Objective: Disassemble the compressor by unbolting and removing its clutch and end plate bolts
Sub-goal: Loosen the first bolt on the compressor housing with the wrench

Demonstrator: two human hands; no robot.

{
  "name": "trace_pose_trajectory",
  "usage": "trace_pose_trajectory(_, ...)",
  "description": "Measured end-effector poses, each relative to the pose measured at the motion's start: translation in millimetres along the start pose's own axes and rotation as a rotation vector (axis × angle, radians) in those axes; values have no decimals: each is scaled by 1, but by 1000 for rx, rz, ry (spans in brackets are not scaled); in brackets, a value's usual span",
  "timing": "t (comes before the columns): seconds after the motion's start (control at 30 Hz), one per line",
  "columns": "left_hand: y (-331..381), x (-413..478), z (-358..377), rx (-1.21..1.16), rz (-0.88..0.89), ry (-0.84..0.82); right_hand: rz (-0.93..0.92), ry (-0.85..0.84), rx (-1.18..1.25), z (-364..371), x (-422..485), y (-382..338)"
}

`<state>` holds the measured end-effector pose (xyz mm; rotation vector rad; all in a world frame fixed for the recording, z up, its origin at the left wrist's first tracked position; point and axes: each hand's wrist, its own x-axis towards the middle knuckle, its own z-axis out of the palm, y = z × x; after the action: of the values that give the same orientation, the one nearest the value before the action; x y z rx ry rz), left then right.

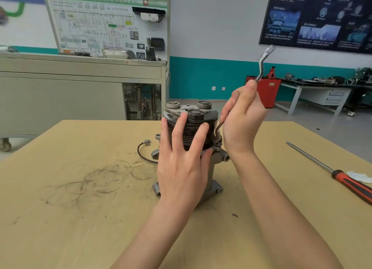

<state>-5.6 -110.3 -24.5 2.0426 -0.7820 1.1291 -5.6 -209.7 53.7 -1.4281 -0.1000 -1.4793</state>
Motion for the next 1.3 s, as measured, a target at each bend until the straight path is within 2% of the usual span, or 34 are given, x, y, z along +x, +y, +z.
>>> trace_pose_trajectory(0.17,-1,12,-4,-119,-70,37,47,49,25,-2,7,8)
trace_pose_trajectory(0.23,-8,28,-10,-189,-185,-1,200,83,97,-6,14,14)
trace_pose_trajectory(0.37,-20,46,-13,-359,-476,-224,551,148,216,-8,25,29)
trace_pose_trajectory(0.6,-23,38,-10,-302,-460,-233,920,271,325,-12,19,47)
trace_pose_trajectory(0.73,-22,38,-10,-315,-445,-225,1036,230,309,-10,19,47)
trace_pose_trajectory(0.8,-22,39,-9,-315,-444,-225,957,171,286,-9,23,42)
trace_pose_trajectory(0.93,-23,38,-8,-322,-444,-231,595,59,146,-1,32,30)
trace_pose_trajectory(1.1,-23,38,-7,-326,-447,-235,468,145,117,-2,24,24)
trace_pose_trajectory(1.3,-19,38,-6,-329,-463,-208,-7,-40,-28,1,3,3)
